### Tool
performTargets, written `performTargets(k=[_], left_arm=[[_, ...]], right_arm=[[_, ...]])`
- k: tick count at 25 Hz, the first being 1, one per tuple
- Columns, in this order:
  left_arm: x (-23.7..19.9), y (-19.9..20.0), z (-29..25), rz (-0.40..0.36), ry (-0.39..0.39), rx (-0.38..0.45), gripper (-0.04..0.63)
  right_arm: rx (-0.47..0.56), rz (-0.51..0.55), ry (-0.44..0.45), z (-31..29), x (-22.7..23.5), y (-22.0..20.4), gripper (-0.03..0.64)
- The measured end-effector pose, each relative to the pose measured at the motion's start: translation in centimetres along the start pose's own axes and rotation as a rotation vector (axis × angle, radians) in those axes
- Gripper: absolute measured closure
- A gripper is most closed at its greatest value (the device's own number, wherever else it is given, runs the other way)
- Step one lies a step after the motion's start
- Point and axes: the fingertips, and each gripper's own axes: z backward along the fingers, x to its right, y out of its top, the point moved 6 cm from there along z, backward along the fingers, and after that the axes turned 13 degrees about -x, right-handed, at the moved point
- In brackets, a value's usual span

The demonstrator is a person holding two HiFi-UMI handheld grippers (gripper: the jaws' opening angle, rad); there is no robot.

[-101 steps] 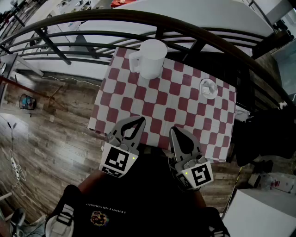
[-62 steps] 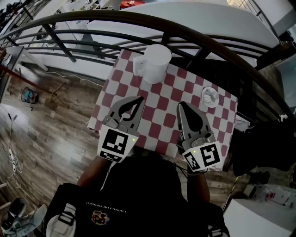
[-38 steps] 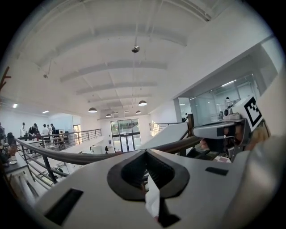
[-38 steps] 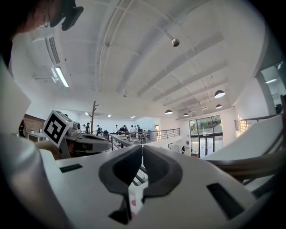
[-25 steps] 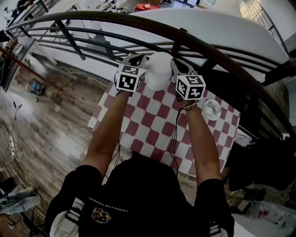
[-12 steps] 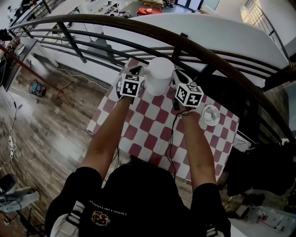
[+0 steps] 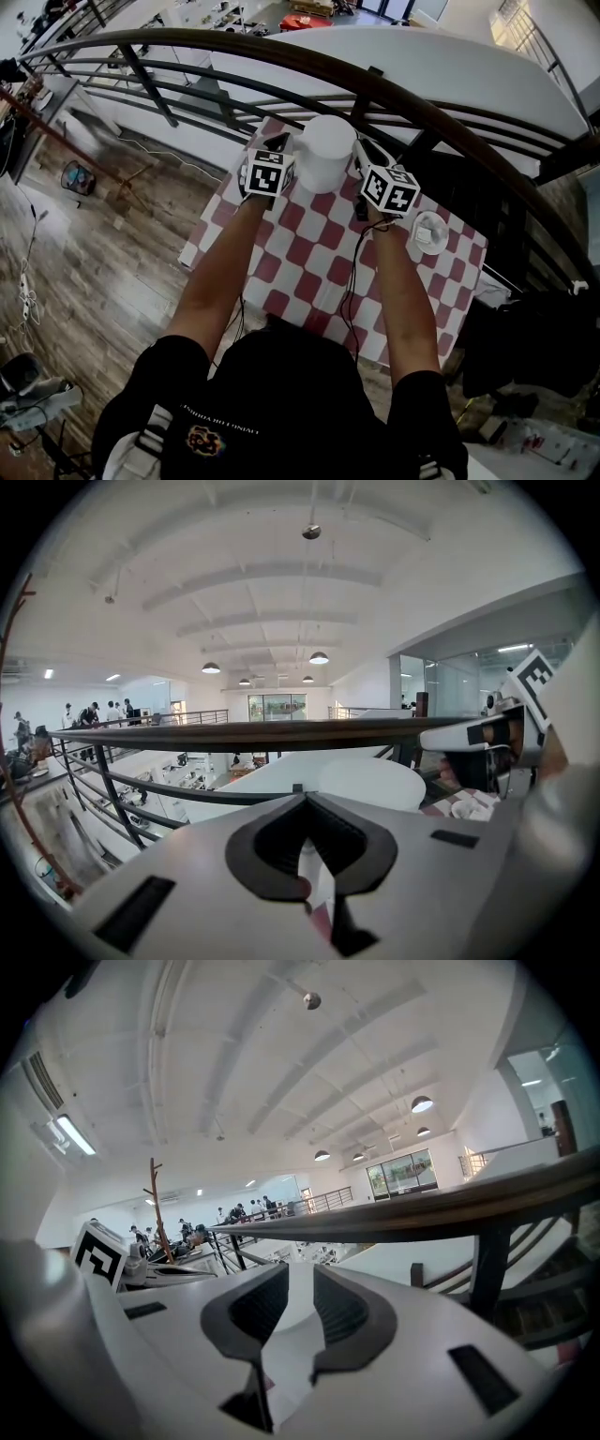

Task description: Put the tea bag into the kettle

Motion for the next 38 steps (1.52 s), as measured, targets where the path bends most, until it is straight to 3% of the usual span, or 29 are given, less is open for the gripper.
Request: performTargets(k=[7, 21, 32, 38], left_arm=[[-0.3, -0.3, -0.1, 0.024, -0.011, -0.001, 0.597], [-0.3, -0.3, 0.2, 0.021, -0.024, 0.021, 0.597], [0.0, -0.1, 0.1, 0.040, 0.000, 0.014, 0.597], [-0.1, 0.0, 0.1, 0.035, 0.003, 0.013, 0.597]], right_arm=[[0.021, -0.066, 0.039, -0.5, -0.1, -0.7, 0.483], [-0.002, -0.059, 0.085, -0.8, -1.4, -0.4, 0.482], [0.034, -0.024, 0.077, -0.4, -2.3, 0.6, 0.482], [0.100, 0.019, 0.122, 0.4, -4.7, 2.7, 0.482]])
